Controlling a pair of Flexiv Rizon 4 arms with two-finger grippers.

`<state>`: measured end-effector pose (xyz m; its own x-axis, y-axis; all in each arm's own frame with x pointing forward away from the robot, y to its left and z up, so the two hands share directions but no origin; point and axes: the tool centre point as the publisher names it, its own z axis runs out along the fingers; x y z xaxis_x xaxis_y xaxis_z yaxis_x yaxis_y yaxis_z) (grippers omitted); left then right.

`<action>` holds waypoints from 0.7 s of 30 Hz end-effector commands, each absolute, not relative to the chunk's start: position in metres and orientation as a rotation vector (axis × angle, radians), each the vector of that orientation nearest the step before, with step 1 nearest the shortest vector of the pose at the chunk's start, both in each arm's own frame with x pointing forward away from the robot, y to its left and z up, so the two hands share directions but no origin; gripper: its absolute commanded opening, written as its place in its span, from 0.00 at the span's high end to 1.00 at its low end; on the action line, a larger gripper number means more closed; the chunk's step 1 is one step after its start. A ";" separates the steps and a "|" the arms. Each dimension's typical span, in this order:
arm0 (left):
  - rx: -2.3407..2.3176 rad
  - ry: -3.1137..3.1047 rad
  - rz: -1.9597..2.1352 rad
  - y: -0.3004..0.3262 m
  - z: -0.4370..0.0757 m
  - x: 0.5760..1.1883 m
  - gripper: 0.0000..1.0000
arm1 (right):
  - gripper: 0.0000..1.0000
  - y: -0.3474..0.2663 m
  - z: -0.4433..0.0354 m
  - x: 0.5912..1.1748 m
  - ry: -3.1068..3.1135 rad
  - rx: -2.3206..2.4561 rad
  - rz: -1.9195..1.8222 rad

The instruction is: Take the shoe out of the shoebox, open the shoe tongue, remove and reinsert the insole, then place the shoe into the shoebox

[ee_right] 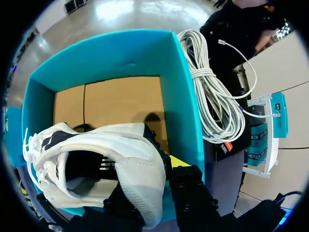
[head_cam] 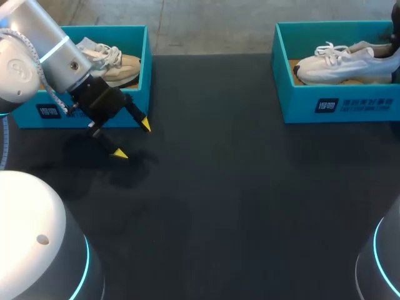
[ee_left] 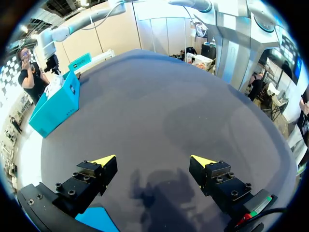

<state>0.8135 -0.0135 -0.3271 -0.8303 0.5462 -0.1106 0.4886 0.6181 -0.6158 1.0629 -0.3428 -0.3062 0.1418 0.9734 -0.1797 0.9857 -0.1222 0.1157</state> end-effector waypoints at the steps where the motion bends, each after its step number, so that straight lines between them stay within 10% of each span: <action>1: -0.880 -2.748 1.001 -0.013 -0.327 0.813 0.00 | 1.00 -0.342 -0.309 1.059 1.930 2.208 -0.088; 21: -0.880 -2.748 1.001 -0.013 -0.327 0.813 0.00 | 1.00 -0.342 -0.332 1.032 1.930 2.249 -0.141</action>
